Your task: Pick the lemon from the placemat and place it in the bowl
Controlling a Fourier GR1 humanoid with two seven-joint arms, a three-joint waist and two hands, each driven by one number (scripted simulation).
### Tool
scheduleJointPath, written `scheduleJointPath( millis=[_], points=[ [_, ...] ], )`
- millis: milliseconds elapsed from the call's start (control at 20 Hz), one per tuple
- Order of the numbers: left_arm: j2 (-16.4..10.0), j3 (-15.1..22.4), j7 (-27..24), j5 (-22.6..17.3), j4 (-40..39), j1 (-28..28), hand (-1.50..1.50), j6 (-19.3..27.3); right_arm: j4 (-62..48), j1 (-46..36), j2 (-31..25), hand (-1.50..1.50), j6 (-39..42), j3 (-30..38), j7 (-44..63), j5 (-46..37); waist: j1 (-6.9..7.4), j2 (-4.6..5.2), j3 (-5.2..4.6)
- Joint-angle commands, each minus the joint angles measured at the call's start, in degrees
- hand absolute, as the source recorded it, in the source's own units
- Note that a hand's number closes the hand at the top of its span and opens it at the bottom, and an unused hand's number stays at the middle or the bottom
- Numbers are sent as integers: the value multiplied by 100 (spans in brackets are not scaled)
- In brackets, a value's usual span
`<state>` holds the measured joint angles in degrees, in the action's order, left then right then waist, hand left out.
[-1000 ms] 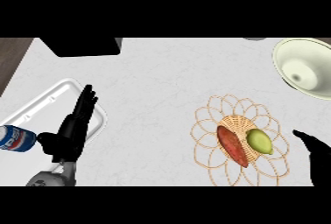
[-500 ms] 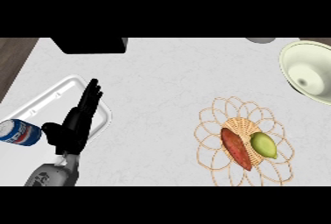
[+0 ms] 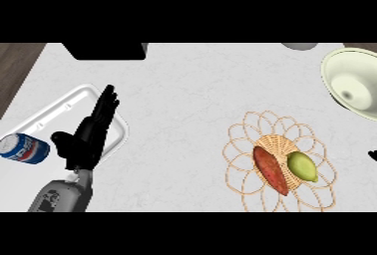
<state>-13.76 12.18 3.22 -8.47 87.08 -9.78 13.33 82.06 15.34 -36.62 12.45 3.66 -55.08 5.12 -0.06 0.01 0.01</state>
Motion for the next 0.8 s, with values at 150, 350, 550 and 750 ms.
scheduleJointPath(
  millis=[150, 350, 550, 750],
  points=[
    [227, -42, 276, 387, 86, -121, 0, 61, -707, -521, 190, -150, 201, -157, -112, -808, 3, -1, 0],
    [58, -401, -200, 139, -229, -49, 0, -368, -1556, -1068, 473, -150, 207, -402, -620, -1061, 35, 6, 3],
    [337, -195, 69, 398, -99, -85, 0, -91, -1358, -720, 527, -150, 359, -400, -886, -842, 1, 1, 2],
    [327, -177, 226, 355, 120, -43, 0, -133, -1393, -891, 449, -150, 667, -531, -894, -574, 29, -1, 5]
  ],
)
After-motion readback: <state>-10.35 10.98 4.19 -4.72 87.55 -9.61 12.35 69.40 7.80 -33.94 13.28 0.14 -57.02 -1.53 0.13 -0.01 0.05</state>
